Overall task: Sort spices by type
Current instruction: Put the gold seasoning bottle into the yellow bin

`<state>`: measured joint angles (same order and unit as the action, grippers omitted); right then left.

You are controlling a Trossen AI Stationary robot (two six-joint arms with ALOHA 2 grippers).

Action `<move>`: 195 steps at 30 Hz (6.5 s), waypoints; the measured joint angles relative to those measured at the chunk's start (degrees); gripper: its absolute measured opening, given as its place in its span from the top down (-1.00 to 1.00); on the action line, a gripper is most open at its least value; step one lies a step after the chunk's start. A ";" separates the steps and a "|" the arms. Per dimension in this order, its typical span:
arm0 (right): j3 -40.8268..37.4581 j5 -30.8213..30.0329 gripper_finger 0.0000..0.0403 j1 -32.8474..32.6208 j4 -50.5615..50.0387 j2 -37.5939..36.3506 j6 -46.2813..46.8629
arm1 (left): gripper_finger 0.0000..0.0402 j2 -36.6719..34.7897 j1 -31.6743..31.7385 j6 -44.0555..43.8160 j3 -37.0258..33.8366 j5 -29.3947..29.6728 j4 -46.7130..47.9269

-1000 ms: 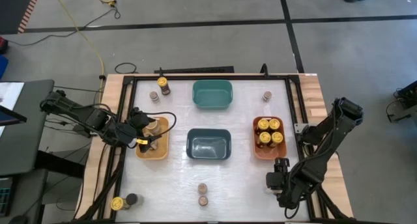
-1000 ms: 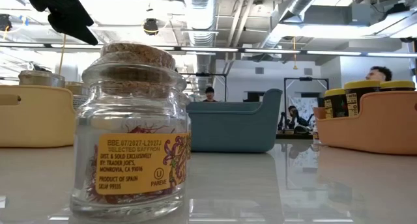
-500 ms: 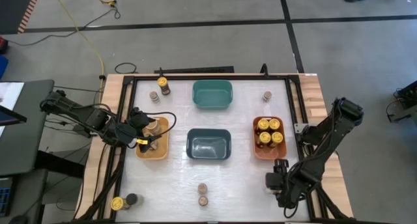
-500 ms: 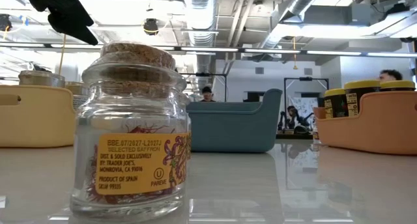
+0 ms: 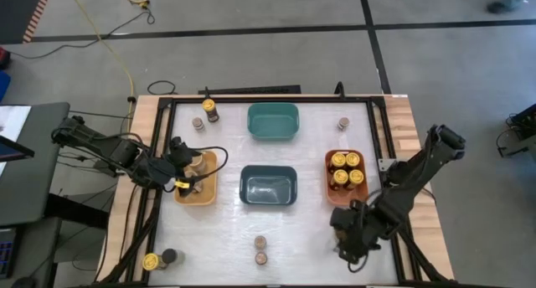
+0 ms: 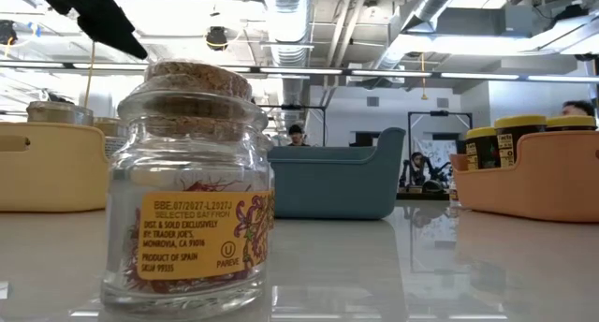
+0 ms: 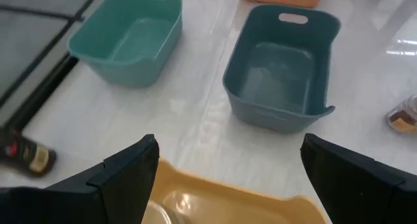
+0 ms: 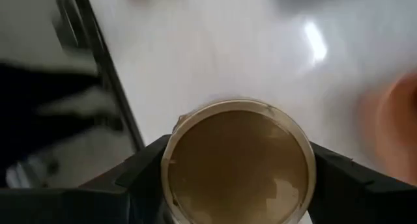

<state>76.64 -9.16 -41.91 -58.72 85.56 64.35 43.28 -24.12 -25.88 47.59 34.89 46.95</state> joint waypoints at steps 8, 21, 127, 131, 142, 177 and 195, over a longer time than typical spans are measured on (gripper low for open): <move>12.65 -7.46 -0.50 11.63 0.04 2.00 -8.62 | -0.79 -4.78 0.00 7.12 -0.01 0.70 -2.53; 47.87 -2.70 -0.50 24.66 -6.81 27.59 -33.83 | -0.79 -13.72 -0.02 6.91 -7.50 -3.24 -14.23; 58.22 -12.13 -0.95 29.63 -27.66 28.48 -17.21 | -0.33 10.06 21.53 17.01 -2.59 -29.55 -43.91; 54.74 -21.25 -0.95 24.80 -31.19 28.57 -8.33 | -0.33 3.14 22.98 13.98 -7.31 -29.42 -43.32; 30.97 -33.54 -0.95 15.06 -29.29 21.77 8.93 | -0.35 -4.08 22.83 10.62 -10.18 -25.67 -45.55; -43.52 2.42 -0.95 52.02 92.42 -14.74 -33.72 | -0.34 32.24 22.14 15.50 3.48 -17.49 -73.88; -31.36 22.01 -0.95 46.01 92.10 -3.79 -53.23 | -0.35 31.95 22.11 15.08 5.57 -17.37 -72.02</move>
<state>45.27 12.85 4.11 33.38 81.77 11.11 75.23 -2.01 -10.81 53.17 17.52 -25.07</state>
